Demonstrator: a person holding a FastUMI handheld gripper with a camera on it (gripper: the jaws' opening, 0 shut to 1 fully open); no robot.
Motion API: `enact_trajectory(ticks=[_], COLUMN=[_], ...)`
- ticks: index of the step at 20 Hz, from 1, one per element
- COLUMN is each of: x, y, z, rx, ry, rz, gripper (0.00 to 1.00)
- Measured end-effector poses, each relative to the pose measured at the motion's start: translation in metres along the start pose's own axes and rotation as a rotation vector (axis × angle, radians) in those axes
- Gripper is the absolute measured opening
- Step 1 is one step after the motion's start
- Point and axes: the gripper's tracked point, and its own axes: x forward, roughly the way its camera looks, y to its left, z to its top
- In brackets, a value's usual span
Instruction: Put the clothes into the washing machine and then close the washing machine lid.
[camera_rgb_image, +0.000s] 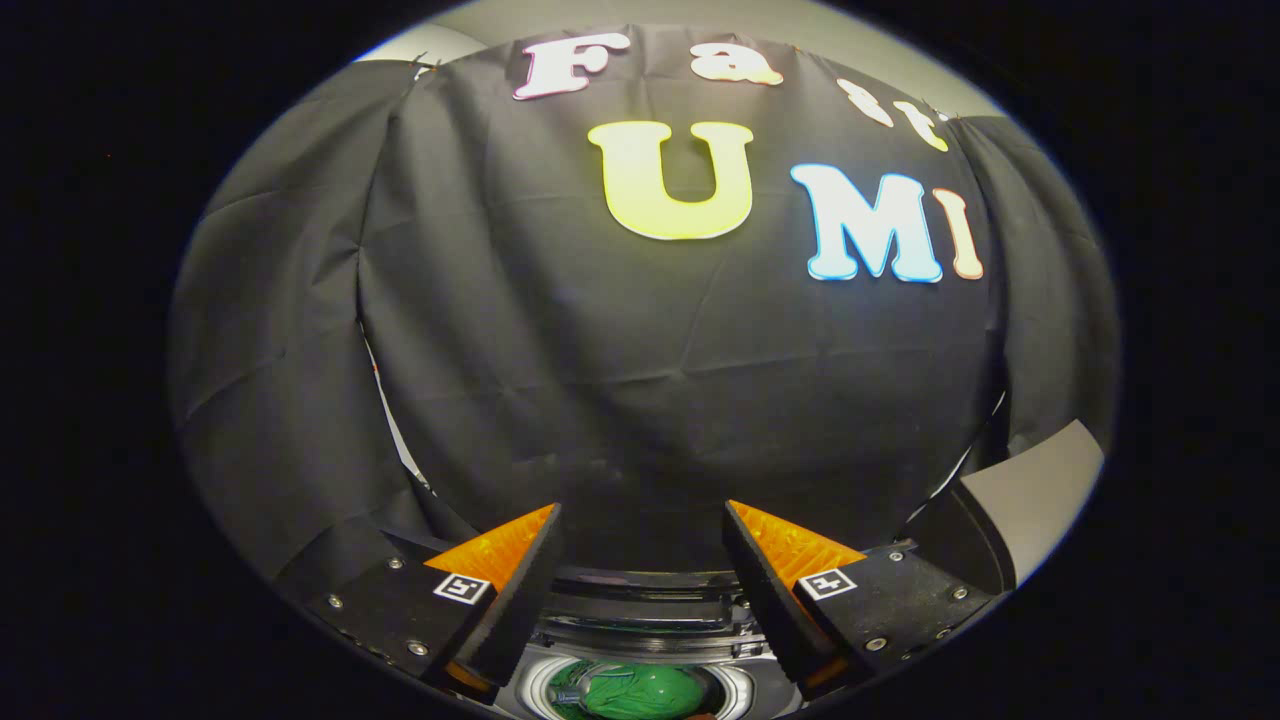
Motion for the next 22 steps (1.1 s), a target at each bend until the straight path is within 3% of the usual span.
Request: enact_trajectory(ticks=[8, 22], x=[0.013, -0.029], y=[0.002, 0.003], z=[-0.019, -0.036], rx=[-0.012, -0.025], ry=[0.072, -0.078], rz=[-0.038, -0.013], gripper=[0.97, 0.95])
